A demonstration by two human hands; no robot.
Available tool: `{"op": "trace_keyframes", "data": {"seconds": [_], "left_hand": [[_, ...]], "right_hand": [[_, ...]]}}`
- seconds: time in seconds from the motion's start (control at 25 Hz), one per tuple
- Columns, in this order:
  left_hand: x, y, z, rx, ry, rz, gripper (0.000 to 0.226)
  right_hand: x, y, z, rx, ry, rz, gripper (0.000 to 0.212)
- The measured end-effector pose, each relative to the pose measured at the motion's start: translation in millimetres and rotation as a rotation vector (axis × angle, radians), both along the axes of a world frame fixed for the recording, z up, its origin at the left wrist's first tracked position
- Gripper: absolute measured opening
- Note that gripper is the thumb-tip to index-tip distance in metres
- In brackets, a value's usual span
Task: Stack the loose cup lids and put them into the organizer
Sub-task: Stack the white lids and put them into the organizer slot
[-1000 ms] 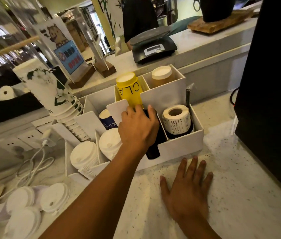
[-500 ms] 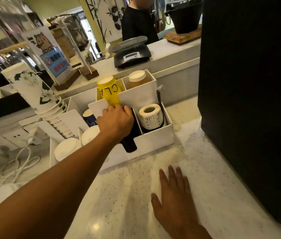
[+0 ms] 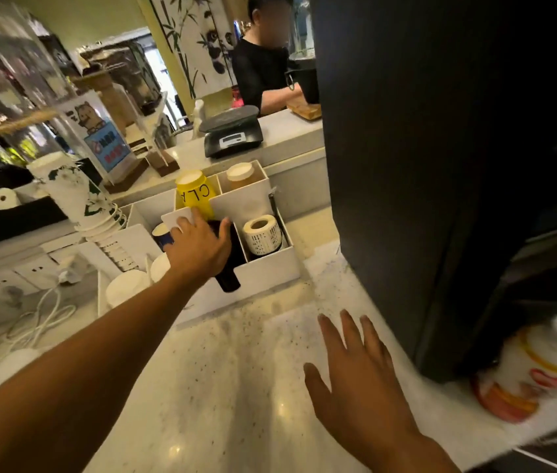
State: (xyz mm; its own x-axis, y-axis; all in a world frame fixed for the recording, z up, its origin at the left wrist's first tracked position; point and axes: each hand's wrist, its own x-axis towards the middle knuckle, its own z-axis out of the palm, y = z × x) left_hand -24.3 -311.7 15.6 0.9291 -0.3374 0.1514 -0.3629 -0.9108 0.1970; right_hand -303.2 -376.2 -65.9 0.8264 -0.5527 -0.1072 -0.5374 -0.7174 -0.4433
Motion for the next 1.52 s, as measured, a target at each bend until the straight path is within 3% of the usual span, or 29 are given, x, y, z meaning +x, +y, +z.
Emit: {"op": "trace_keyframes", "data": {"seconds": [0.12, 0.32, 0.68, 1.04, 1.28, 1.52], "left_hand": [[-78.5, 43.5, 11.8, -0.004, 0.026, -0.130, 0.072], [-215.6, 148.6, 40.7, -0.018, 0.143, -0.112, 0.072], [-325.0, 366.8, 43.0, -0.136, 0.260, 0.332, 0.065], [-291.9, 464.3, 27.7, -0.240, 0.311, 0.485, 0.060], [-194.5, 522.0, -0.1, -0.327, 0.366, 0.573, 0.062], [-107.1, 529.7, -47.9, -0.454, 0.425, 0.551, 0.059]], "right_hand": [[-25.8, 0.8, 38.9, 0.008, -0.064, -0.001, 0.074], [-72.1, 37.2, 91.9, 0.021, -0.153, 0.056, 0.071], [-79.5, 135.7, 122.0, -0.014, -0.160, 0.359, 0.067], [18.4, 235.9, 116.9, -0.001, -0.121, 0.558, 0.065], [131.5, 303.1, 102.1, -0.069, -0.026, 0.638, 0.064], [217.5, 349.9, 73.2, -0.131, 0.107, 0.736, 0.065]]}}
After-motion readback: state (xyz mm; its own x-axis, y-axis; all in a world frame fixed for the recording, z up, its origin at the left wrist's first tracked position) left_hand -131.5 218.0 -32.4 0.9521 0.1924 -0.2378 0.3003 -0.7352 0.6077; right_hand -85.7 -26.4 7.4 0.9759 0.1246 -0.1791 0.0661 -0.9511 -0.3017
